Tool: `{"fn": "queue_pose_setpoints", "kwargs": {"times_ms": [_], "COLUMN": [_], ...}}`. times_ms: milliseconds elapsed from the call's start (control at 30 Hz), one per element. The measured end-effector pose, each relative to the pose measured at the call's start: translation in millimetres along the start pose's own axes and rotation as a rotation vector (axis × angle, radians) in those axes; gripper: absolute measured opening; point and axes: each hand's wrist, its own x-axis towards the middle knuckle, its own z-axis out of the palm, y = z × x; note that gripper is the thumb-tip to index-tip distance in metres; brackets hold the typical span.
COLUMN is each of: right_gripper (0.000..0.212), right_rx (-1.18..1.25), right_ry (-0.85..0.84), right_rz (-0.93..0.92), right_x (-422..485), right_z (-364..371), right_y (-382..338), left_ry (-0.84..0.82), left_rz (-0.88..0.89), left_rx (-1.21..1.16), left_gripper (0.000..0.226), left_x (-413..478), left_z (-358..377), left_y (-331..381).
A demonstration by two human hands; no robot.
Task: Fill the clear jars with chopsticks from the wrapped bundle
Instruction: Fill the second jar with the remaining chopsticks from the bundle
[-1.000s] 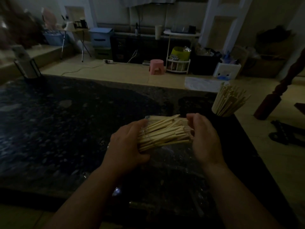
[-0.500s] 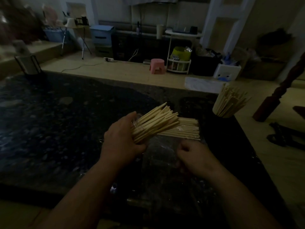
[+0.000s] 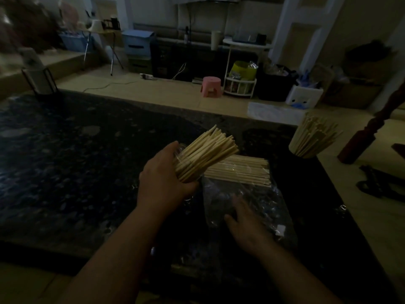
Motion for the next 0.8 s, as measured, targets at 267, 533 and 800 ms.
{"fn": "queue_pose_setpoints", "kwargs": {"times_ms": [267, 533, 800], "right_gripper": [0.059, 0.046, 0.047], "right_rx": [-0.165, -0.399, -0.439], "right_ry": [0.155, 0.077, 0.055], "right_rz": [0.092, 0.003, 0.046], "right_x": [70, 106, 111], "right_z": [-17, -31, -32], "right_y": [-2, -9, -15], "left_ry": [-0.011, -0.012, -0.018], "left_rz": [-0.013, -0.03, -0.037], "left_rx": [-0.037, -0.045, -0.055], "left_gripper": [0.103, 0.102, 0.102], "left_x": [6, 9, 10], "left_z": [7, 9, 11], "left_y": [-1, -4, -7]}}
